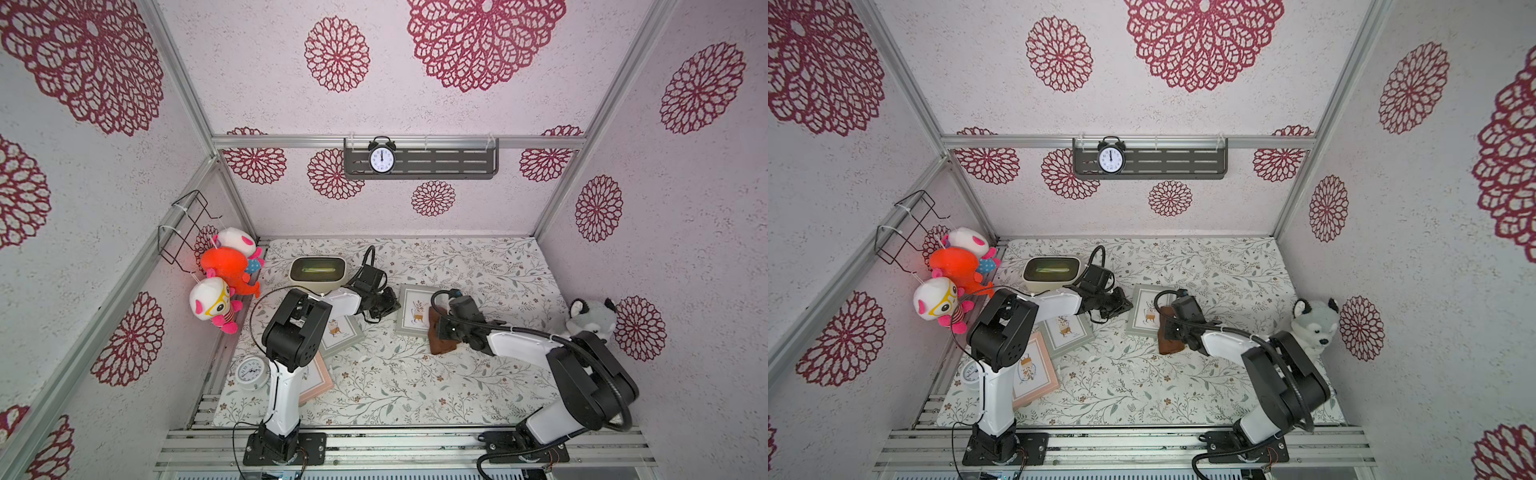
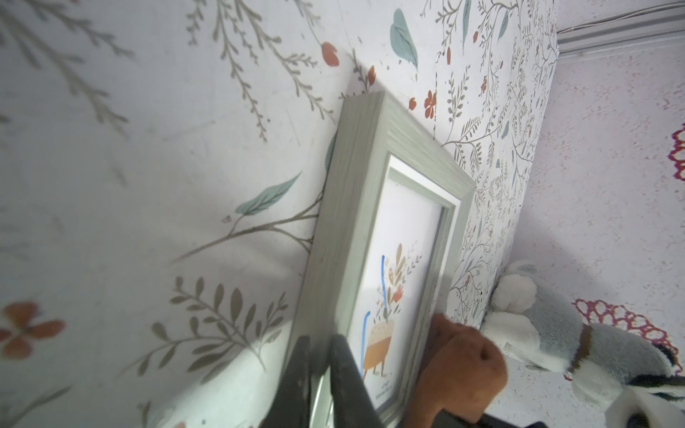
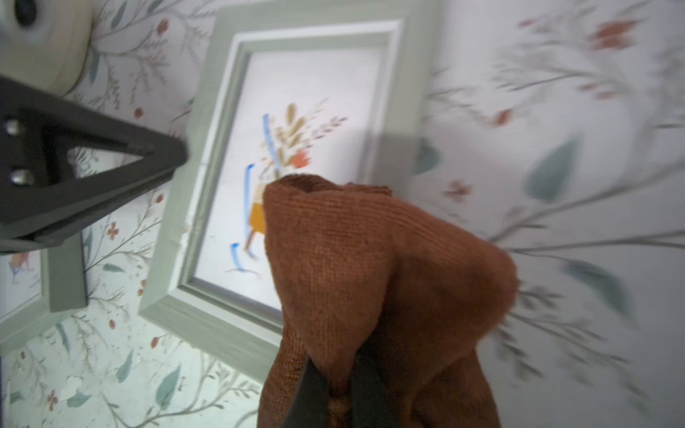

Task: Wipe the picture frame with a cloth
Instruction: Wipe the dirt from the picture frame, then adjust the cleaning item.

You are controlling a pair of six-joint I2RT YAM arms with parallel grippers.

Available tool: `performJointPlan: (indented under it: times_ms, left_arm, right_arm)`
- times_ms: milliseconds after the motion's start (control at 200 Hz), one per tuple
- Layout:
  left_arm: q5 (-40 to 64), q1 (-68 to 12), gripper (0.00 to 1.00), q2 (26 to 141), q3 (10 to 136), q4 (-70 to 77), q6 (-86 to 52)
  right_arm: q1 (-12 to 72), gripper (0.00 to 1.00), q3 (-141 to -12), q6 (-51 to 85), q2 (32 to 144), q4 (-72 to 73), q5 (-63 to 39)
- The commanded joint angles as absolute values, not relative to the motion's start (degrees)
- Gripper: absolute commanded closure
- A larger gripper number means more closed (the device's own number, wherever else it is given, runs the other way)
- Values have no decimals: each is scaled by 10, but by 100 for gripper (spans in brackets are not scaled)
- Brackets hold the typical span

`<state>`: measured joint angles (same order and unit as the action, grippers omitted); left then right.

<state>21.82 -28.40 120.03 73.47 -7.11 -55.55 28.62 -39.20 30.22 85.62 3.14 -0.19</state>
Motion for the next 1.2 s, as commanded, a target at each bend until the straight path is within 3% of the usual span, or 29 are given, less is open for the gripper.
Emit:
performJointPlan:
  times_ms: [0,275,455,625,1006,1196]
  left_arm:
    - [143,-291,87,1268,705,-220,-548]
    - [154,-284,76,1189,810,-274,-492]
    - [172,-263,57,1074,811,-260,-488]
    - [233,-244,39,986,746,-152,-516]
    - [373,-239,8,994,734,67,-627]
    - [399,-239,7,1029,794,42,-644]
  right_arm:
    - [248,100,-386,275,805,-69,48]
    - [234,100,-441,288,775,3,-79]
    - [213,100,-452,360,795,147,-229]
    - [210,100,-505,430,858,245,-317]
    - [212,100,-570,611,938,419,-397]
    - [225,100,-577,612,938,404,-371]
